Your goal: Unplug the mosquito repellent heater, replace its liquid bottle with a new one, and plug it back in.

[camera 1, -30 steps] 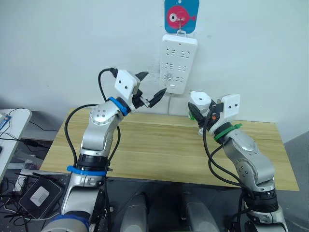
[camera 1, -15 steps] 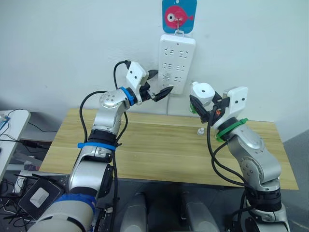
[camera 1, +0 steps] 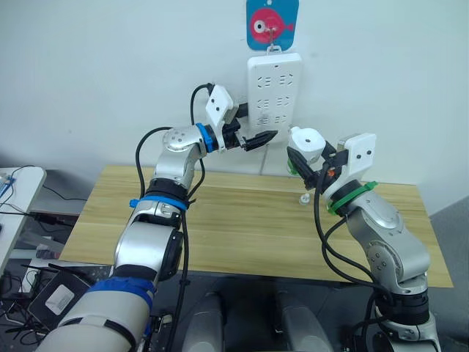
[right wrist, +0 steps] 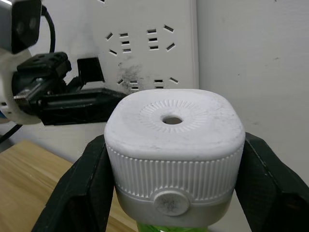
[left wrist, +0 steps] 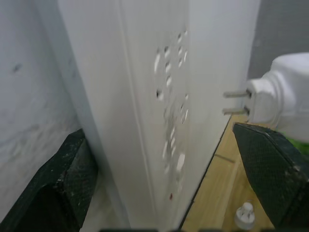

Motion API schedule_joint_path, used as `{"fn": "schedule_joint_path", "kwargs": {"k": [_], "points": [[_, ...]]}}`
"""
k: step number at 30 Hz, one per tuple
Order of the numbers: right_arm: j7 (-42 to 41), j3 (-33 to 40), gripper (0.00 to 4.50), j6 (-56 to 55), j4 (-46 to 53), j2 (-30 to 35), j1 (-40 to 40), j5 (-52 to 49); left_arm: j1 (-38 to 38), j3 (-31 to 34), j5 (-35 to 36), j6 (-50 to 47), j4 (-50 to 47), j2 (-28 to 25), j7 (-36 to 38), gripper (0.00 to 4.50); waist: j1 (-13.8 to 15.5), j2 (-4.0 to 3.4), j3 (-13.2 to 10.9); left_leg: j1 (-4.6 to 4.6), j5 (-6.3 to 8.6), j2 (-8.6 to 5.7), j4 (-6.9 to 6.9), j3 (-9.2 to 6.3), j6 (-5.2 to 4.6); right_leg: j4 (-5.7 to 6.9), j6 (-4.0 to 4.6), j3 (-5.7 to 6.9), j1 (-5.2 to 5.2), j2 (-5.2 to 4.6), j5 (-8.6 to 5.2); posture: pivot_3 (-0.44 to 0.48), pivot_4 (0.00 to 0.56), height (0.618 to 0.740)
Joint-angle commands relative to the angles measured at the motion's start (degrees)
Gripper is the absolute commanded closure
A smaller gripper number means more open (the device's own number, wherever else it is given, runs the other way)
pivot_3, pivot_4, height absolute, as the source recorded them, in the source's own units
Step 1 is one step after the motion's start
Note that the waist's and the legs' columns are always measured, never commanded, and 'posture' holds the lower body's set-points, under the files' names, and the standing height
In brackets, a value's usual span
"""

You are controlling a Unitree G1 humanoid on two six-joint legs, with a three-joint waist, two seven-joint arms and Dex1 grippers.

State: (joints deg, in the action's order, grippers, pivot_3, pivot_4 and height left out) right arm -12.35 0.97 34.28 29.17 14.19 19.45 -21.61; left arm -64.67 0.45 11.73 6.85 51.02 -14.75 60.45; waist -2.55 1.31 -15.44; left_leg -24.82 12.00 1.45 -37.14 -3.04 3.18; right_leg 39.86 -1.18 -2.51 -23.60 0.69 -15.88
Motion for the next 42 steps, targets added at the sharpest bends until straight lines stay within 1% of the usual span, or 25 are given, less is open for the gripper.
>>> {"fn": "schedule_joint_path", "kwargs": {"k": [1,7,8,12,22,31,42], "points": [[-0.6,0.9,1.53,-0.4,4.0,0.8,0.4,-0.7,-1.1,1.0,2.5,-1.8,-1.4,0.1,4.2,1.19,-0.4,0.00,0.0,0.00,0.00,0.00,0.01,-0.01,0.00,0.00,0.00,0.01,0.00,0.00,0.00,-0.119,0.182,0.740],[-2.2,1.0,1.53,0.0,3.5,3.1,1.4,-1.0,-1.3,1.9,3.6,-5.7,-1.9,0.4,5.7,3.01,-0.7,0.00,0.0,0.00,0.00,0.02,0.02,-0.02,0.00,0.01,0.00,0.02,-0.01,0.01,0.00,-0.119,0.185,0.740],[-2.4,1.1,1.53,0.1,3.4,3.3,1.8,-1.1,-1.4,2.0,3.7,-6.3,-2.0,0.4,5.8,3.15,-0.7,0.00,0.0,0.00,0.00,0.05,0.02,-0.03,0.00,0.00,0.00,0.02,-0.02,0.01,0.00,-0.119,0.185,0.740],[-2.5,1.1,1.53,1.5,3.2,3.1,3.9,-1.7,-1.4,2.4,4.8,-9.3,-3.0,0.3,6.2,3.16,-0.7,0.00,0.0,-0.01,0.00,0.02,0.02,-0.04,0.00,0.02,0.00,0.01,-0.02,0.01,0.00,-0.116,0.188,0.740],[-2.7,-0.6,1.53,1.9,0.7,2.4,6.4,-0.7,-0.9,2.4,4.9,-12.2,-5.3,0.0,7.2,3.16,-0.7,0.00,0.0,-0.01,0.00,0.02,0.01,-0.05,0.00,0.03,0.00,0.02,-0.02,0.00,0.00,-0.111,0.195,0.740],[-3.1,-1.4,1.53,1.3,-0.5,2.1,6.7,0.3,-0.1,2.3,4.9,-13.4,-7.5,0.1,6.8,3.16,-0.7,0.00,0.0,-0.01,0.00,0.02,0.02,-0.05,0.00,0.03,0.00,0.02,-0.02,-0.01,0.00,-0.097,0.197,0.740],[-3.4,-1.5,1.53,2.0,0.5,2.4,5.5,-0.4,1.0,2.2,4.9,-14.5,-9.7,0.1,6.4,3.16,-0.7,0.00,0.0,-0.01,0.00,0.02,0.03,-0.06,0.00,0.02,0.00,0.02,-0.03,-0.01,0.00,-0.092,0.197,0.740]]}}
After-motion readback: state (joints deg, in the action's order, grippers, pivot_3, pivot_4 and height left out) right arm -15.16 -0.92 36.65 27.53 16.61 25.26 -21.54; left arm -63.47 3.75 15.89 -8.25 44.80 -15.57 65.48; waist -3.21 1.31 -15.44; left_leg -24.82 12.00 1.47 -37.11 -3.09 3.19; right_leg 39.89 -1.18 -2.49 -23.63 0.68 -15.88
